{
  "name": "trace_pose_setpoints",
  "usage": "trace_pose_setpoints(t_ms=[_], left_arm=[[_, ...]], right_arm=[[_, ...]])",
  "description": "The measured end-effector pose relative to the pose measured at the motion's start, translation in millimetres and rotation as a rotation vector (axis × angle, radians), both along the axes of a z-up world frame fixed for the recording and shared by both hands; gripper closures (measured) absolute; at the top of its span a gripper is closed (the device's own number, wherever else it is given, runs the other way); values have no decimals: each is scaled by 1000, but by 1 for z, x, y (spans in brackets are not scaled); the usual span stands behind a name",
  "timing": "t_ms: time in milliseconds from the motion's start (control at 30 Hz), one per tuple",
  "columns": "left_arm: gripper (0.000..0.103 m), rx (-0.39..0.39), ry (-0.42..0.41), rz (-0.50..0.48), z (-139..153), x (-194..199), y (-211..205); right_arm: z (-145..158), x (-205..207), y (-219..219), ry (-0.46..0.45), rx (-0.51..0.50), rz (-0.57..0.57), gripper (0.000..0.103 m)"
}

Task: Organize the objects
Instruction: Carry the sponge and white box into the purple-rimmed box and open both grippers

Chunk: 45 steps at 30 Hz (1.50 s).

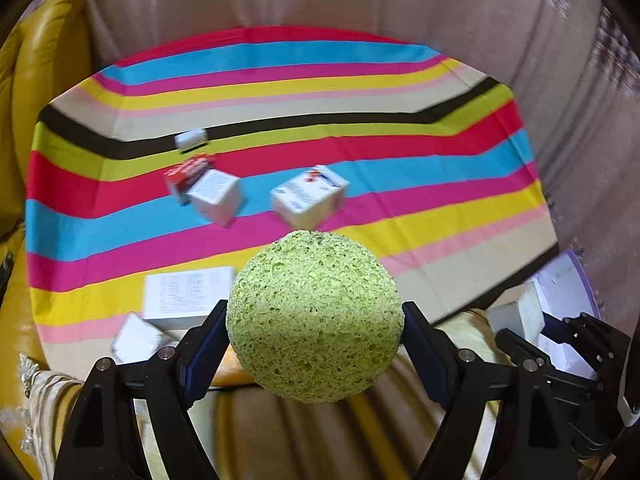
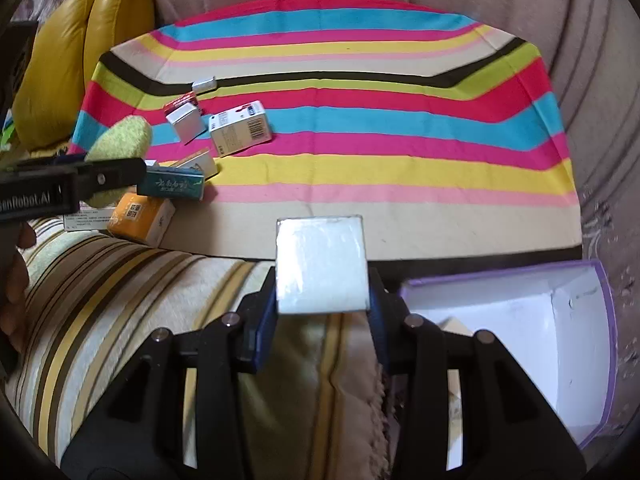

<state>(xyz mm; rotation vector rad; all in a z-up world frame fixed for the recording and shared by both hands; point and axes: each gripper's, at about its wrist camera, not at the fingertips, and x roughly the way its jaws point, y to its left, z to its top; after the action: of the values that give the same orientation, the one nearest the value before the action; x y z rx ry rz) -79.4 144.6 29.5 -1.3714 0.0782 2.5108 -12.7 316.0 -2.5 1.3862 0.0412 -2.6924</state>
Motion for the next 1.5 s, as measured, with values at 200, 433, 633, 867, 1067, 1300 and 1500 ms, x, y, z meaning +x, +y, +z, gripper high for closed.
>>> trace_pose_setpoints(t_ms=[200,433,633,867,1067,1300,1500], left_arm=[[20,-14,-9,-65,0,15,42],[20,-40,-24,-175,-4,27,85],[20,-53,-58,-283,-9,37,125],[20,-74,-108,-413,-19,47,184],[20,-77,-173,-477,-34,45,226],[20,-104,-234,-572,-55,50,279],[19,-83,-291,-599,-67,51,302]], right_arm=[[3,17,30,-1,-36,-55,58],[-3,37,68,-19,-48,-126,58],[-14,56,109,-47,-68,-214,58],[-21,76,160,-56,-64,-349,58],[-29,90,192,-68,-37,-437,58],[-34,99,215,-72,-1,-515,58],[-39,104,224,-81,-14,-544,58]])
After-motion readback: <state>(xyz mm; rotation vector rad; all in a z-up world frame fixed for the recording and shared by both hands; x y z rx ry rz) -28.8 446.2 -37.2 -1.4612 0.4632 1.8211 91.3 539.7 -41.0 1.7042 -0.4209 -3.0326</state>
